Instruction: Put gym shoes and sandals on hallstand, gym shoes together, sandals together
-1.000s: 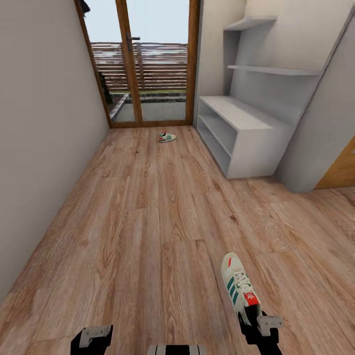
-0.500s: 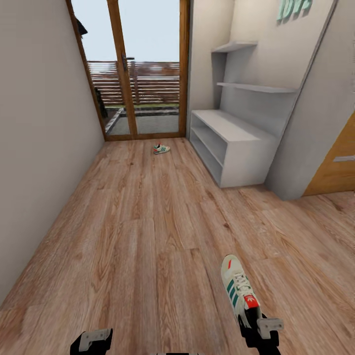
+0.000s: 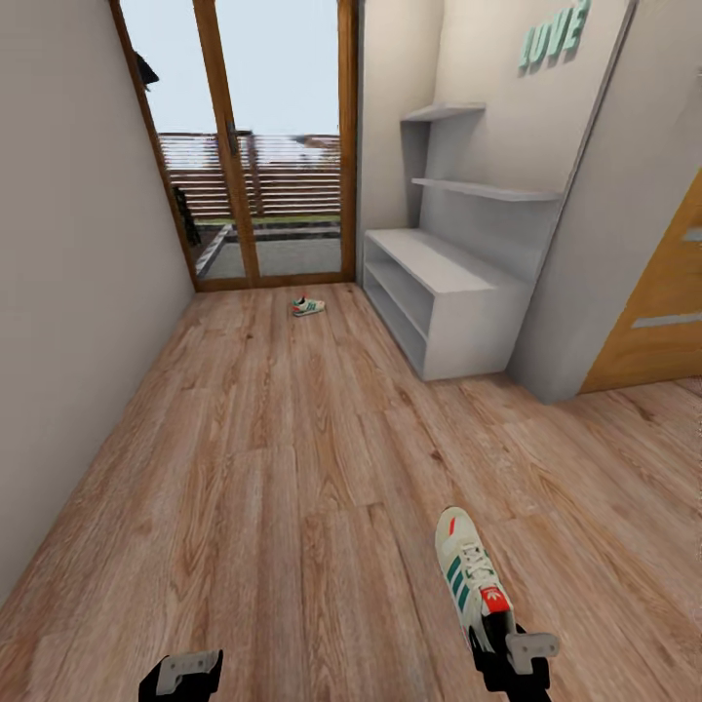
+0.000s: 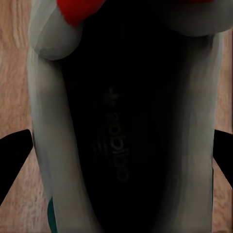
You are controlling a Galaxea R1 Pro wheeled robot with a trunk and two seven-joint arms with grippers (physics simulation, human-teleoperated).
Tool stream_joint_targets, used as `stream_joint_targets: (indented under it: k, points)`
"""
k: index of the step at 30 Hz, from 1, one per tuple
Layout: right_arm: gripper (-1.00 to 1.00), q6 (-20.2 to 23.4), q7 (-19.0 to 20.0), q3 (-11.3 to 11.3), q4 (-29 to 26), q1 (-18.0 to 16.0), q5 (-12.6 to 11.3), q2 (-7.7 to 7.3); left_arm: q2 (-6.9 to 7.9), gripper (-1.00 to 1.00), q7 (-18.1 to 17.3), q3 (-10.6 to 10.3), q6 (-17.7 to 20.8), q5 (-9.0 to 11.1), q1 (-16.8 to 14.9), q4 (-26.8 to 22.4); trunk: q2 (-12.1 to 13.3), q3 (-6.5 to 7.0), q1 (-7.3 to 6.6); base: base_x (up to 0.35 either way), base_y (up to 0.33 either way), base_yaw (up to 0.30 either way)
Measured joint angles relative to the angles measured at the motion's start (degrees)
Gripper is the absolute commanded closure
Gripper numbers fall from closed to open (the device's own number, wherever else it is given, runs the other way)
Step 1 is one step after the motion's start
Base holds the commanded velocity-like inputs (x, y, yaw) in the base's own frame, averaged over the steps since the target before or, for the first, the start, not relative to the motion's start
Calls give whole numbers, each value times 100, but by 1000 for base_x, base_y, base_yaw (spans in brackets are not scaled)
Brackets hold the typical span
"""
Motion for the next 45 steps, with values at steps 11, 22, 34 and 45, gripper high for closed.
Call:
stream_joint_targets:
  k: [11,22,34,45]
  points:
    - [100,3,0,0,13,-1,1,4,-5,-100,2,0,0,-3,1,0,441,236,-242,0,0,-23]
    - [100,3,0,0,18,0,4,-4,-9,-100,-1,0,-3,-3,1,0,643,327,-352,0,0,-1]
    - [100,3,-2,-2,46,0,-10,3,-17,-100,5,7,-131,2,2,8,643,327,-355,112,29,0]
    - [100,3,-3,-2,179,0,-18,11,-41,-100,0,3,-155,7,2,108,643,327,-355,291,184,0]
